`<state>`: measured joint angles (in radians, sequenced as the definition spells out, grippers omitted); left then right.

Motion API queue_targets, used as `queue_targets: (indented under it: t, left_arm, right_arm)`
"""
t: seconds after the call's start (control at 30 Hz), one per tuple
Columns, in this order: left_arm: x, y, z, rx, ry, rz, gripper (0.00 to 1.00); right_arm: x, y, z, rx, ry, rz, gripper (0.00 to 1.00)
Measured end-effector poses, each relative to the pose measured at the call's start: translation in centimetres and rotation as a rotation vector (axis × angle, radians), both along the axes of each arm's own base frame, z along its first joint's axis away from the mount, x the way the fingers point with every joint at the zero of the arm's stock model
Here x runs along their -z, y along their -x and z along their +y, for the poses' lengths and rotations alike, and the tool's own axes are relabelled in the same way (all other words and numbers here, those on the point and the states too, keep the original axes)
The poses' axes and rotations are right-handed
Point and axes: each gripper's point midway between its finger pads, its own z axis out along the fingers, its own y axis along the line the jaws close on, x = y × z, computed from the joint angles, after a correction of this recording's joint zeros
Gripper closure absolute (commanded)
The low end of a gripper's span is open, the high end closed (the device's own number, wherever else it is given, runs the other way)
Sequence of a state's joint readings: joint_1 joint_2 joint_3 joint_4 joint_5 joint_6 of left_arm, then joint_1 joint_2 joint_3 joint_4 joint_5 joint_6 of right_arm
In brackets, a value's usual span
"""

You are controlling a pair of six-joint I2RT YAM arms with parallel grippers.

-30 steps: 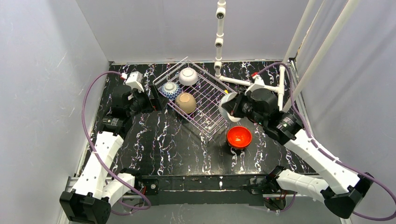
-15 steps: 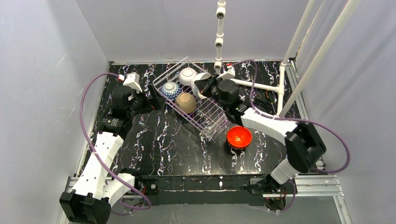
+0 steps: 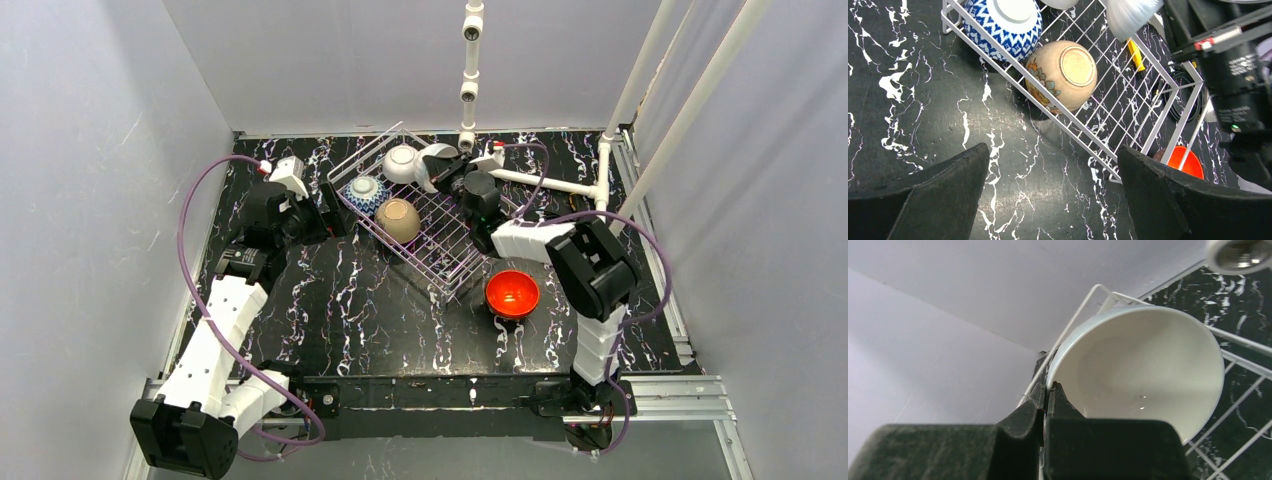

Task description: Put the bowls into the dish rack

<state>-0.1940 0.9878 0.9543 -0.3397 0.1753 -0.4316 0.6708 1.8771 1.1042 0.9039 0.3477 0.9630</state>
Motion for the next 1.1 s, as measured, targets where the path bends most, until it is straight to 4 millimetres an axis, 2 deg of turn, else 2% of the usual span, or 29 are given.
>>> queue_targets:
  t: [0.13, 0.2, 0.43, 0.63, 1.1]
  left_arm:
    - [0.0, 0.0, -0.3, 0.013, 0.007, 0.004, 0.02]
    - [0.0, 0.1, -0.5, 0.028, 0.015, 0.004, 0.02]
    - [-0.6, 0.3, -1.9, 0.098, 0.060, -0.007, 0.02]
    - [-0.4, 0.3, -2.1, 0.108, 0.065, 0.000, 0.02]
    - [-0.4, 0.3, -2.1, 0.108, 0.064, 0.001, 0.02]
  right_arm:
    - [3.1, -1.9, -0.6, 0.017, -0.016, 0.042, 0.99]
    - [3.6, -2.3, -0.1, 0.001, -0.028, 0.050, 0.99]
    - [3.0, -3.5, 1.4, -0.017, -0.079, 0.026, 0.99]
    - [3.2, -4.5, 2.3, -0.019, -0.110, 0.020, 0.99]
    - [3.5, -3.6, 3.0, 0.003, -0.147, 0.021, 0.99]
